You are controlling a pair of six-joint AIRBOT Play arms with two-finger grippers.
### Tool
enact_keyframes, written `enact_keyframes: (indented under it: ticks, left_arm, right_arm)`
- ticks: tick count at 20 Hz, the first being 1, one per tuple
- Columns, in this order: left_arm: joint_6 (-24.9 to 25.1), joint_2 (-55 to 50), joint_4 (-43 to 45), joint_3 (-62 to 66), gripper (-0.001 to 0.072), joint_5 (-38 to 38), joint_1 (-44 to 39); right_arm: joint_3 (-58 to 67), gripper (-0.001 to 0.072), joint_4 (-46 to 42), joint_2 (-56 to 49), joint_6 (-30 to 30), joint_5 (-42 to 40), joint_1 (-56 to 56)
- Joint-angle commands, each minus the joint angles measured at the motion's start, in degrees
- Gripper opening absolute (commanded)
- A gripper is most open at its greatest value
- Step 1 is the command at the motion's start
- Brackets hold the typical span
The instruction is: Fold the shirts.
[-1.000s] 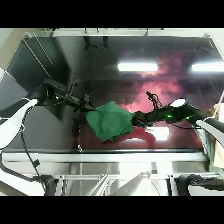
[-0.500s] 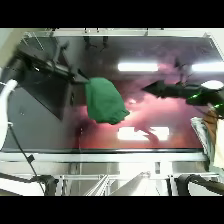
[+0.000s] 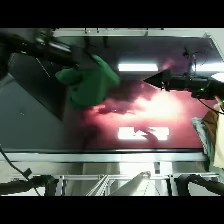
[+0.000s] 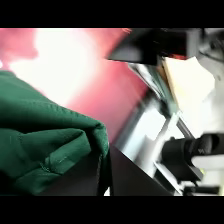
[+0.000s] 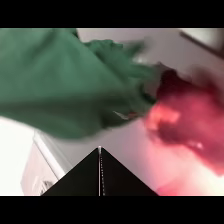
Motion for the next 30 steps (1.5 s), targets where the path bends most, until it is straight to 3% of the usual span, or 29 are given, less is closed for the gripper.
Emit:
enact_keyframes:
  ticks: [1, 2, 3, 4, 5, 6, 8, 10, 12, 14, 16, 22, 27, 29, 30]
  left_arm:
    - [1.1, -3.6, 0.4, -5.9, 0.0017, -3.9, -8.6]
    - [1.1, -5.6, 0.4, -7.7, 0.0018, -4.0, -10.2]
    - [1.1, -7.6, 0.4, -8.8, 0.0084, -3.8, -11.2]
    - [0.9, -9.7, 0.4, -9.5, 0.0343, -2.4, -11.8]
    - [0.9, -11.7, 0.3, -9.4, 0.0544, 0.0, -11.8]
    - [0.8, -12.9, 0.3, -9.4, 0.0716, 2.7, -11.4]
    - [0.9, -13.8, 0.3, -9.4, 0.0704, 8.2, -9.2]
    - [0.9, -13.2, 0.4, -9.4, 0.0704, 12.5, -5.0]
    - [0.9, -11.9, 0.8, -9.4, 0.0704, 15.6, 0.0]
    - [0.9, -10.0, 5.4, -9.5, 0.0704, 14.1, 6.1]
    - [-0.1, -9.2, 9.8, -9.4, 0.0704, 10.8, 11.7]
    - [-3.0, -16.5, 10.8, -9.4, 0.0704, 9.6, 21.5]
    - [-2.9, -24.2, 7.0, -9.4, 0.0704, 7.2, 21.6]
    - [-1.7, -27.0, 1.4, -9.4, 0.0704, 5.3, 20.2]
    - [-1.6, -28.3, 1.2, -9.1, 0.0698, 4.5, 18.9]
  right_arm:
    - [0.1, 0.0025, -0.3, -1.1, 0.2, -0.3, 2.2]
    - [0.1, 0.0027, -0.3, -1.1, 0.2, 0.3, 2.3]
    - [0.1, 0.008, -0.4, -1.1, 0.3, 1.4, 2.2]
    - [0.1, 0.022, -0.9, -1.1, 0.9, 2.3, 2.2]
    - [0.1, 0.0325, -2.4, -1.1, 2.0, 3.8, 2.2]
    - [0.1, 0.0354, -5.1, -1.1, 3.1, 4.9, 2.2]
    - [0.1, 0.0386, -15.2, -1.1, 8.0, 5.6, 2.2]
    - [0.0, 0.0584, -26.9, -1.1, 15.1, 5.6, 2.2]
    - [-0.1, 0.0604, -37.9, -1.1, 20.2, 5.5, 2.2]
    - [-1.2, 0.0605, -47.0, -1.1, 25.3, 4.8, 2.2]
    - [-3.8, 0.0605, -50.2, -1.1, 28.6, 3.0, 2.2]
    - [-9.8, 0.0599, -42.0, -5.1, 31.5, -1.9, 2.2]
    - [-9.8, 0.0584, -24.3, -11.1, 20.9, -6.4, 2.3]
    - [-9.7, 0.0368, -16.0, -13.4, 13.6, -6.5, 2.4]
    - [-9.7, 0.0346, -12.9, -14.3, 11.2, -6.3, 2.5]
